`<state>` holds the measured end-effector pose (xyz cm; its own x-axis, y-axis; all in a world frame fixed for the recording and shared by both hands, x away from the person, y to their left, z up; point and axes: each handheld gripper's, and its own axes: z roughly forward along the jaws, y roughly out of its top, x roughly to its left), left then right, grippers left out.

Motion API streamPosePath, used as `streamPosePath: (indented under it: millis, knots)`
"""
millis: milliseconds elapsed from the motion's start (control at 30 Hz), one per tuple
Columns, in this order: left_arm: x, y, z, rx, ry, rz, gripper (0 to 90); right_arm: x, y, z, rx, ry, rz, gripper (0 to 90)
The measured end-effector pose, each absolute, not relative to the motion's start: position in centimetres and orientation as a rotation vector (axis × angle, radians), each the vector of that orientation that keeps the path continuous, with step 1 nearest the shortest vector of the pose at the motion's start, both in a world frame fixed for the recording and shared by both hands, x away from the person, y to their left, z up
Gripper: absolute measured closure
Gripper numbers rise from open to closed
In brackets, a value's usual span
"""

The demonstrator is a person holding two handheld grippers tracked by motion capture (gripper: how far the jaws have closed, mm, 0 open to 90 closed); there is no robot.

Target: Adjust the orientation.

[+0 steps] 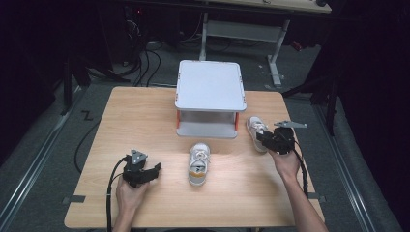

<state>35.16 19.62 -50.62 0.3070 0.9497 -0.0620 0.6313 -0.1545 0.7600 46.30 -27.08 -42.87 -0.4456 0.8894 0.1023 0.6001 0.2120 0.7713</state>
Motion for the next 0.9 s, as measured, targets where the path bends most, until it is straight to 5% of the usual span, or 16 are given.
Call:
streamPosePath:
  millis: [900]
  knots:
    - [35.2, 19.7, -50.6, 1.869, 1.408, 0.571, 33.5, 49.4, -24.1, -43.8, 1.527, 2.192, 0.853, 74.2]
